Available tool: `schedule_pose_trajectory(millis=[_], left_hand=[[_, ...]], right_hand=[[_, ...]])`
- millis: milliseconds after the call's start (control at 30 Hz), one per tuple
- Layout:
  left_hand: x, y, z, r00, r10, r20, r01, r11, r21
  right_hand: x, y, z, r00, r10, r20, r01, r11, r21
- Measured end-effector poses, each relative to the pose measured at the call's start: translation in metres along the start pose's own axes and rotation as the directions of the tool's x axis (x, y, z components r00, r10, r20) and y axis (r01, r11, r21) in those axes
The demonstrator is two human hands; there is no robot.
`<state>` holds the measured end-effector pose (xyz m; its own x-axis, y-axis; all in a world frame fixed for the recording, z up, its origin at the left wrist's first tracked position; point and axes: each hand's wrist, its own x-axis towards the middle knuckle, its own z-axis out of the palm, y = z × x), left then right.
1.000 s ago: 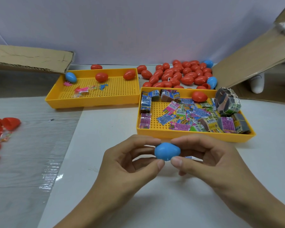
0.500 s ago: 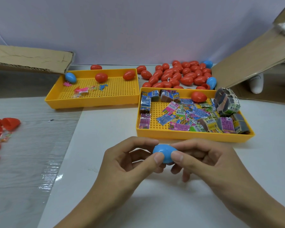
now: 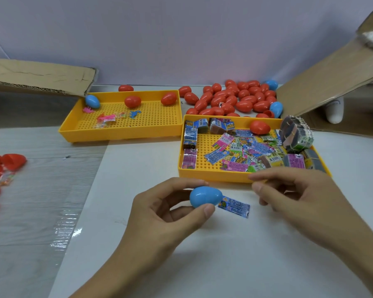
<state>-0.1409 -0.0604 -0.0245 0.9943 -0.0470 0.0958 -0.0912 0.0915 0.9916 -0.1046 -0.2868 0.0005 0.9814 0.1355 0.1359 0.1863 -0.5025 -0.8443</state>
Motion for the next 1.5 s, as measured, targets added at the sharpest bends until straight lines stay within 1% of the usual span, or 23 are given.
schedule_pose_trajectory(millis=[67, 133, 200, 367, 467, 667, 767, 900, 967, 1067, 1167, 1233, 1300, 1400, 1500], left_hand=[[0.000, -0.001, 0.000, 1.000, 0.010, -0.022, -0.010, 1.000, -0.007], [0.001, -0.002, -0.001, 0.999, 0.012, -0.050, -0.012, 1.000, -0.002], [0.002, -0.003, -0.001, 0.997, 0.005, -0.074, -0.007, 1.000, -0.016], [0.002, -0.002, 0.000, 0.996, -0.009, -0.094, 0.005, 0.999, -0.038], [0.003, -0.002, 0.000, 0.995, -0.018, -0.095, 0.016, 1.000, -0.021], [0.002, -0.002, -0.001, 0.998, -0.015, -0.067, 0.017, 1.000, 0.025], [0.003, -0.004, -0.003, 0.999, 0.002, -0.048, 0.000, 0.999, 0.035], [0.003, -0.007, -0.003, 0.999, -0.028, -0.034, 0.027, 1.000, -0.015], [0.003, -0.007, -0.003, 0.999, -0.040, 0.013, 0.039, 0.999, 0.037], [0.000, -0.005, -0.002, 0.997, -0.028, 0.076, 0.018, 0.992, 0.128], [0.000, -0.003, 0.001, 0.997, -0.003, 0.075, -0.012, 0.979, 0.205], [0.001, -0.002, 0.003, 0.999, -0.023, 0.048, 0.012, 0.975, 0.221], [0.003, 0.000, 0.005, 0.999, -0.030, 0.017, 0.026, 0.976, 0.214], [0.004, 0.003, 0.004, 0.999, -0.038, 0.016, 0.035, 0.987, 0.156], [0.002, 0.004, 0.003, 0.998, -0.053, 0.040, 0.044, 0.980, 0.195]], right_hand=[[0.000, 0.004, 0.001, 0.996, -0.008, 0.086, 0.019, 0.992, -0.128], [-0.001, 0.008, 0.005, 0.982, 0.015, 0.186, 0.025, 0.977, -0.210], [-0.002, 0.011, 0.007, 0.970, 0.045, 0.241, 0.020, 0.965, -0.262], [-0.002, 0.014, 0.009, 0.970, 0.040, 0.239, 0.016, 0.973, -0.229], [-0.002, 0.015, 0.009, 0.970, 0.027, 0.242, 0.025, 0.977, -0.209], [-0.002, 0.017, 0.010, 0.977, -0.024, 0.213, 0.067, 0.978, -0.199], [-0.002, 0.017, 0.012, 0.979, -0.075, 0.190, 0.110, 0.976, -0.186], [-0.004, 0.011, 0.014, 0.977, -0.177, 0.122, 0.178, 0.984, -0.004], [-0.007, 0.005, 0.016, 0.971, -0.219, 0.097, 0.213, 0.975, 0.064], [-0.013, -0.001, 0.022, 0.964, -0.256, 0.063, 0.250, 0.964, 0.096], [-0.016, -0.004, 0.026, 0.959, -0.280, 0.050, 0.274, 0.956, 0.106], [-0.018, -0.004, 0.028, 0.953, -0.298, 0.046, 0.293, 0.951, 0.103], [-0.020, -0.005, 0.032, 0.949, -0.313, 0.042, 0.307, 0.946, 0.105], [-0.023, -0.005, 0.037, 0.943, -0.331, 0.021, 0.328, 0.941, 0.082], [-0.023, -0.006, 0.039, 0.934, -0.357, -0.010, 0.357, 0.934, 0.019]])
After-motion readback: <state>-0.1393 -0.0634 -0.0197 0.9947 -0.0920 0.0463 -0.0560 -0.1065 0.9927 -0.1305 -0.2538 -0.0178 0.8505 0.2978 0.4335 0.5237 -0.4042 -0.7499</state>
